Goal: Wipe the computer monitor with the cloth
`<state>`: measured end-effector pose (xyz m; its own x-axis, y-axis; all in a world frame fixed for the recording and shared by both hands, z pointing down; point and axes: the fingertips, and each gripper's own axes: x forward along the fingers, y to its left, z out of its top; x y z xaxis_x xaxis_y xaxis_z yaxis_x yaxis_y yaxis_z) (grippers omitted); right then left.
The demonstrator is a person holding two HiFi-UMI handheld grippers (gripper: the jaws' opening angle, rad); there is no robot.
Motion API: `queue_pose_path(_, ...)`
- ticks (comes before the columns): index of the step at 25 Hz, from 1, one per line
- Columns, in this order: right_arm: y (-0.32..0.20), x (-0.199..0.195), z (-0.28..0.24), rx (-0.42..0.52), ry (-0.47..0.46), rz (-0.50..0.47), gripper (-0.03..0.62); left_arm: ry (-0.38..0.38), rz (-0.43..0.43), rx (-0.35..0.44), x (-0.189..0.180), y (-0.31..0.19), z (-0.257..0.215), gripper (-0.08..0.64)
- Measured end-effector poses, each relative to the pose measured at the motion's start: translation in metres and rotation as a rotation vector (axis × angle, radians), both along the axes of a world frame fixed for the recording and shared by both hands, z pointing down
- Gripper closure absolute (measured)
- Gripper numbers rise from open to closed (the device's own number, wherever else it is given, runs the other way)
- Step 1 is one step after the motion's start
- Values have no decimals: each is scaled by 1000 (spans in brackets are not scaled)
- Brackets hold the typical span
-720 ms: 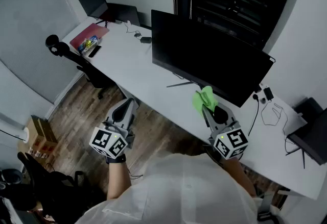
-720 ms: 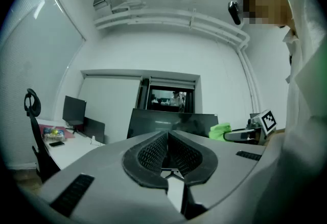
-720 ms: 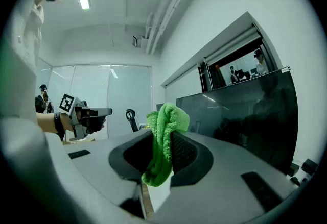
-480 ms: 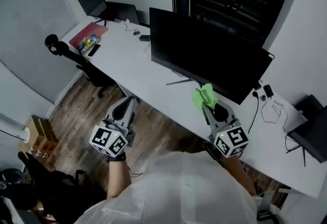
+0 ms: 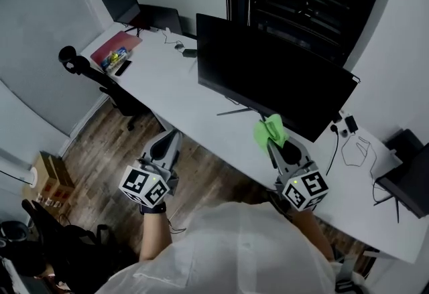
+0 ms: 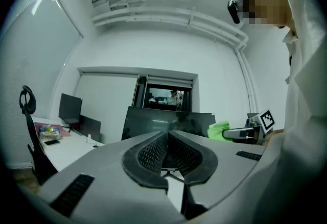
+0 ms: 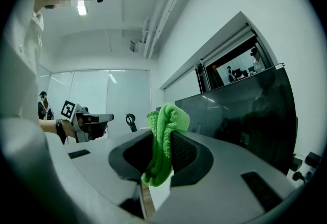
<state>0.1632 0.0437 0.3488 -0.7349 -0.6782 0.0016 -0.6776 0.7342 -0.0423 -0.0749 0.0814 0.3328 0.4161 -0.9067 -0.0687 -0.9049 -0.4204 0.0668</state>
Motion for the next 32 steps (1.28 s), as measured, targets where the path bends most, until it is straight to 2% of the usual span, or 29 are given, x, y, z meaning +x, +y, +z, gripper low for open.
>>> queue_pose_path(9,-17,-23,1,-22,12,-36,522,12,30,-14,-9,-27,4,538)
queue_pose_path(18,-73,-60,-22,8,-4,2,522,37,102,-4,-38,-98,2,538)
queue_pose_path(26,-135,-123,-59,72,-15,26,522,29,183,22,-91,-180,-16,538)
queue_pose_path(32,-184,-175,-98,156,13,28,522,7,249,41,-127,-240,-27,538)
